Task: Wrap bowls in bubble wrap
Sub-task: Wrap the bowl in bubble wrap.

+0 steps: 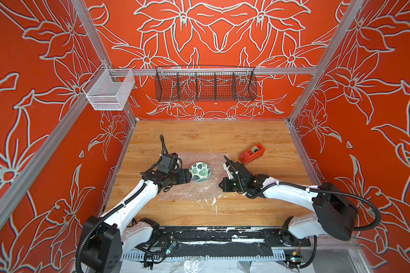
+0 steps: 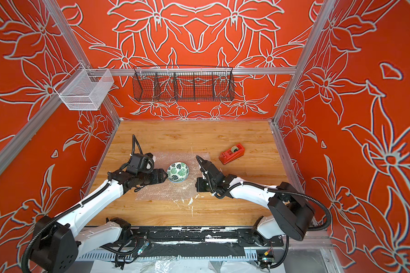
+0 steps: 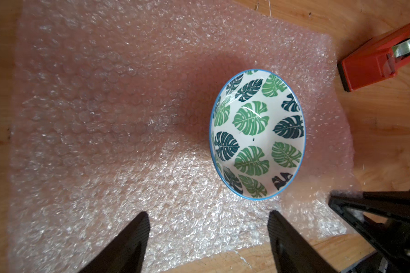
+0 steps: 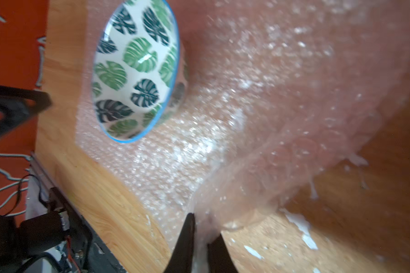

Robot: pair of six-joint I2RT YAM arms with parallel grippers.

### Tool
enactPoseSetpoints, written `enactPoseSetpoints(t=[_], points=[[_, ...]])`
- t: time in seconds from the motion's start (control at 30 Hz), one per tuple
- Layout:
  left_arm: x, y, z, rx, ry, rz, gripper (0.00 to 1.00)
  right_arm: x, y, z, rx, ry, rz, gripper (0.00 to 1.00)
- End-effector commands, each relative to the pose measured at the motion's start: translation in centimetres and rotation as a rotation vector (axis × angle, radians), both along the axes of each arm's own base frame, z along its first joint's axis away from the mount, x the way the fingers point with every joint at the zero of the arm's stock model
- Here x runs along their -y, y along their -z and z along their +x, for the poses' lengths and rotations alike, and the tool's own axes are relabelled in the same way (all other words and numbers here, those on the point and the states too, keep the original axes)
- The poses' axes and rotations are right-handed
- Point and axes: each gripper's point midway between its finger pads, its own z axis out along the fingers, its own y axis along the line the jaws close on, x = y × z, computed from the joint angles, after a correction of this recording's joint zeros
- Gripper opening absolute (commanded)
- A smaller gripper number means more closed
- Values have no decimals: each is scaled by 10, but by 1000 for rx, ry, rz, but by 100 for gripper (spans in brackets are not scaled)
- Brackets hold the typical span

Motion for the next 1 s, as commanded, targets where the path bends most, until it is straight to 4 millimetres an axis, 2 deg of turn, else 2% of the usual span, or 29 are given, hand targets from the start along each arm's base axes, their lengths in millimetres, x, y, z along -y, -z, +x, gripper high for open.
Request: enactPoseSetpoints(t=[0.0, 0.2, 0.3, 0.33, 0.47, 0.7, 0.77, 0.97], points=[[6, -1, -1, 18, 10, -36, 79, -30, -18, 9, 31, -69, 77, 8], [1, -6, -6, 69, -8, -47, 82, -65, -35, 30, 67, -102, 132, 6], [0, -5, -9, 81, -15, -55, 83, -81, -34, 39, 64, -115, 137, 6], [0, -12, -10, 114, -16, -68, 84, -86, -32, 41, 62, -117, 135, 6], [-1, -12, -12, 132, -12, -72, 85, -104, -20, 51, 59, -115, 104, 4], [7, -5, -7, 131, 29, -88, 86, -112, 5, 74, 67, -29, 29, 4], [9, 9, -4, 87, 32, -73, 86, -115, 9, 76, 61, -28, 20, 4], [12, 27, 8, 43, 41, -47, 85, -116, 17, 78, 61, -15, -15, 8]])
